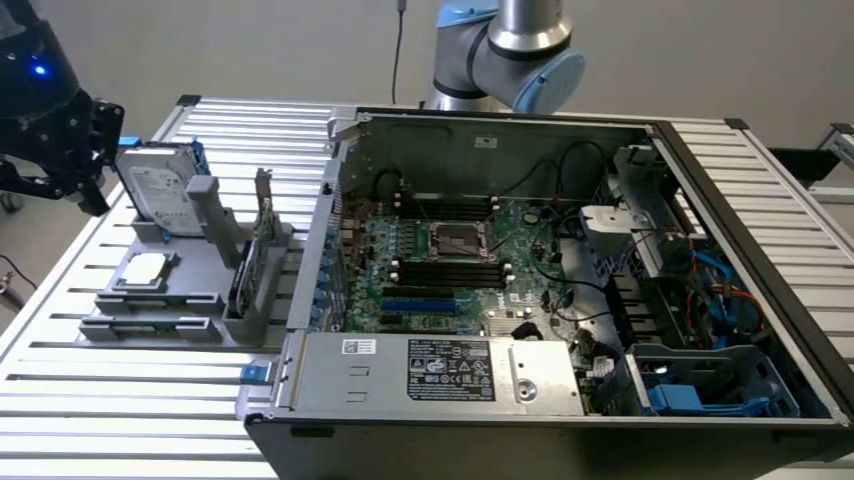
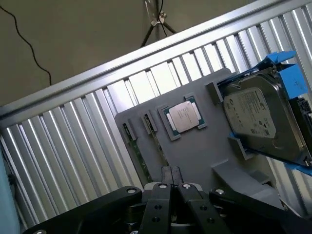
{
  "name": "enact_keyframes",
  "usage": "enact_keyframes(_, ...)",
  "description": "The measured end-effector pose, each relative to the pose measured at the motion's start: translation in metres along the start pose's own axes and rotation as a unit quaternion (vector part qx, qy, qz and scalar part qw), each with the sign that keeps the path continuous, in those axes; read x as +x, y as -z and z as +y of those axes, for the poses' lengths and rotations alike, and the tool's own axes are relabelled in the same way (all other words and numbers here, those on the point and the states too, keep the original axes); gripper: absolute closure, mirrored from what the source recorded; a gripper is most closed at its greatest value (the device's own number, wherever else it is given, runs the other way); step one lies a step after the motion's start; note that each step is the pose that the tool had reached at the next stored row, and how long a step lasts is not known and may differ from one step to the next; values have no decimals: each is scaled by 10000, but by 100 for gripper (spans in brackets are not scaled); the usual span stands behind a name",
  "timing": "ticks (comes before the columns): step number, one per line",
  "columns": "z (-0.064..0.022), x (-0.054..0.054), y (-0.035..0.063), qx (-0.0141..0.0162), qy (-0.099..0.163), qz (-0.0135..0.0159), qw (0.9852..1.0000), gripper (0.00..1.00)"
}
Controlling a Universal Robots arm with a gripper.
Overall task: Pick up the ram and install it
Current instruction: 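Pick up the ram and move it above insertion slot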
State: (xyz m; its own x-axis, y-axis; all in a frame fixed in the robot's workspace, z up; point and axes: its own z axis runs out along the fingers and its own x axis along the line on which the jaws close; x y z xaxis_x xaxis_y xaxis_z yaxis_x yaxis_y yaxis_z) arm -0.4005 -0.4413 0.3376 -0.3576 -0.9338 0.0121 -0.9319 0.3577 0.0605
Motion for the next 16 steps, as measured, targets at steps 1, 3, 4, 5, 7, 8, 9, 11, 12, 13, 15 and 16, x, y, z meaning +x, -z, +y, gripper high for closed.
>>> enact_keyframes(1,0,0,-5,1,97,6,10000,89)
enact_keyframes(3,-1,0,-16,3,280,17,9996,89)
enact_keyframes(4,-1,0,-21,4,367,23,9993,89)
enact_keyframes(5,-2,0,-26,5,456,28,9990,89)
enact_keyframes(7,-2,0,-37,7,638,40,9980,89)
enact_keyframes(8,-2,0,-42,9,727,45,9973,89)
enact_keyframes(9,-3,-1,-46,10,817,51,9966,89)
enact_keyframes(11,-3,0,-52,12,956,63,9954,89)
enact_keyframes(12,-3,0,-55,14,1004,69,9949,89)
enact_keyframes(13,-3,1,-57,15,1048,74,9945,89)
enact_keyframes(15,-4,5,-60,18,1117,87,9937,89)
enact_keyframes(16,-6,8,-62,21,1141,93,9934,89)
